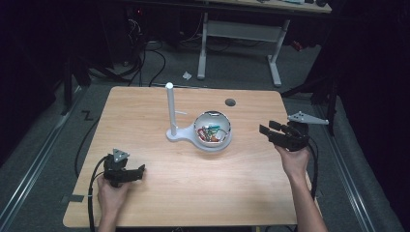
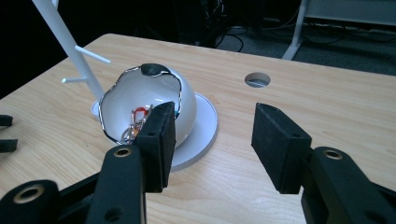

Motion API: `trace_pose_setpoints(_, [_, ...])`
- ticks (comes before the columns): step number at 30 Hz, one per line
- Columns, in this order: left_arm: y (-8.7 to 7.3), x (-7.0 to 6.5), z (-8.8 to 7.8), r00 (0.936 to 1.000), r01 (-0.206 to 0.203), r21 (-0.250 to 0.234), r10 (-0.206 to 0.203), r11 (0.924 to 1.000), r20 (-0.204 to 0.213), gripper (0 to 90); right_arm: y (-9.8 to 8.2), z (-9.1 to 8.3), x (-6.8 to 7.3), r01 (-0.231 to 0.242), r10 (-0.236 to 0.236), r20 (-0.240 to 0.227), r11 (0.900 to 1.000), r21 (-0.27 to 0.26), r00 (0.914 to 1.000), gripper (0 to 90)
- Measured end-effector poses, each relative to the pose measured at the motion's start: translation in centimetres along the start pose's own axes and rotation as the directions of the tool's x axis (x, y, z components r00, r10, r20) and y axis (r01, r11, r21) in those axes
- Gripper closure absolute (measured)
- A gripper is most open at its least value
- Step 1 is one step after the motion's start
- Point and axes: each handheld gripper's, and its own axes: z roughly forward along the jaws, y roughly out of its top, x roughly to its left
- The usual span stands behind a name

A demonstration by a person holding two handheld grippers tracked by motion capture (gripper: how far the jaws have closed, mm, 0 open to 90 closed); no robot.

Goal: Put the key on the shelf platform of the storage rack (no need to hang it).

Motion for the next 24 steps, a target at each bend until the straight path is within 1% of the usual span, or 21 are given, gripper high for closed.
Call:
trace_pose_setpoints(1, [0.0,0.0,0.0,1.0,0.0,0.0,0.0,1.0,0.0,10.1,-0.5,-0.1,-0.1,-0.003,0.003,0.002,1.0,0.005,1.0,49.9])
trace_pose_setpoints(3, [0.0,0.0,0.0,1.0,-0.001,0.0,0.001,1.0,0.0,10.0,-0.6,-0.2,-0.1,-0.006,0.006,0.005,1.0,0.01,1.0,49.9])
trace_pose_setpoints(6, [0.0,0.0,0.0,1.0,-0.001,0.0,0.001,1.0,0.0,10.0,-1.2,-1.0,-0.2,-0.013,0.014,0.006,1.0,-0.009,0.9999,49.9])
trace_pose_setpoints(7, [0.0,0.0,0.0,1.0,0.0,0.0,0.0,1.0,0.0,10.0,-1.2,-1.0,-0.2,-0.013,0.014,0.006,1.0,-0.009,0.9999,49.9])
trace_pose_setpoints(8, [0.0,0.0,0.0,1.0,0.002,0.0,-0.002,1.0,-0.001,10.0,-1.4,-1.4,-0.2,-0.016,0.016,0.007,1.0,-0.015,0.9999,49.9])
trace_pose_setpoints(9, [0.0,0.0,0.0,1.0,0.001,0.0,-0.001,1.0,-0.001,10.0,-1.4,-1.4,-0.2,-0.016,0.016,0.007,1.0,-0.015,0.9999,49.9])
trace_pose_setpoints(11, [0.0,0.0,0.0,1.0,-0.002,0.0,0.002,1.0,0.001,10.0,-1.7,-2.0,-0.1,-0.019,0.019,0.002,1.0,-0.023,0.9998,50.0])
trace_pose_setpoints(15, [0.0,0.0,0.0,1.0,-0.001,0.0,0.001,1.0,0.0,10.0,-2.0,-2.4,0.1,-0.024,0.023,-0.009,0.999,-0.035,0.9997,50.1])
trace_pose_setpoints(24, [0.0,0.0,0.0,1.0,0.0,-0.001,0.0,1.0,0.0,10.0,-3.5,-2.6,0.4,-0.039,0.039,-0.018,0.999,-0.031,0.9991,50.1])
